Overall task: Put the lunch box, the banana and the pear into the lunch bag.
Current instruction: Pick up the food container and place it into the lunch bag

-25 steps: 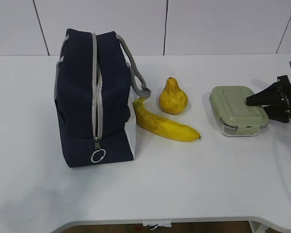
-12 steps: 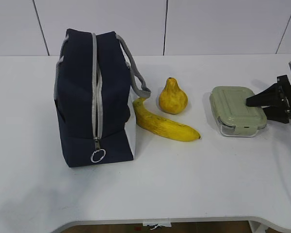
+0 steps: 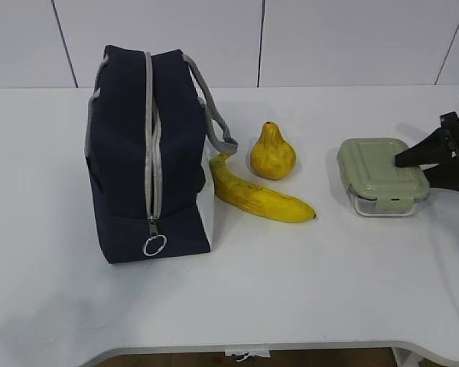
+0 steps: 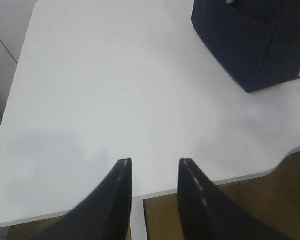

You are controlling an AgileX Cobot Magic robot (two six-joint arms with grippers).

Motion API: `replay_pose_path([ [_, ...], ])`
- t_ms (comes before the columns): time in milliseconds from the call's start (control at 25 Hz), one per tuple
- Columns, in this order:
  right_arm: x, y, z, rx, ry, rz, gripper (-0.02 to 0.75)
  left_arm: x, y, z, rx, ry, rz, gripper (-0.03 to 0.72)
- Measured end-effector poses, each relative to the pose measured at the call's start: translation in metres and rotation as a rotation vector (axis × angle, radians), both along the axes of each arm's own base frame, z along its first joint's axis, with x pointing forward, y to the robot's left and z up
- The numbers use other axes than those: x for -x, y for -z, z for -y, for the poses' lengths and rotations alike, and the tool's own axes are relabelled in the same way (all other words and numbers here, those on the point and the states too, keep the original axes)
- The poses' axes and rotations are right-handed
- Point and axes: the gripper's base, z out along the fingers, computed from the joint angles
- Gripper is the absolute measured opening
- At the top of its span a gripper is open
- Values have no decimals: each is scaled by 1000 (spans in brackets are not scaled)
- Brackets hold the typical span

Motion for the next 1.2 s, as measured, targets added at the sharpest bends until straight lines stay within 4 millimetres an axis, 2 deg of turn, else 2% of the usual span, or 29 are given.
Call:
replay_pose_path([
  [240, 3, -13, 2, 29, 44, -40, 365, 0, 0, 0, -2, -1, 0, 243],
  [520, 9, -55, -1, 48, 81, 11, 365, -2, 0, 0, -2, -1, -14, 243],
  [680, 13, -78, -5, 53, 90, 45, 365, -13, 0, 2, 23, 14, -82, 243],
  [800, 15, -94, -16, 54, 79, 74, 365, -20, -11, 6, 66, 39, -94, 243],
  [960, 15, -117, -40, 21, 53, 129, 365, -28, -39, 12, 140, 74, -23, 243],
  [1200, 12, -137, -72, -78, 23, 187, 365, -60, -59, 25, 343, 138, -37, 272],
])
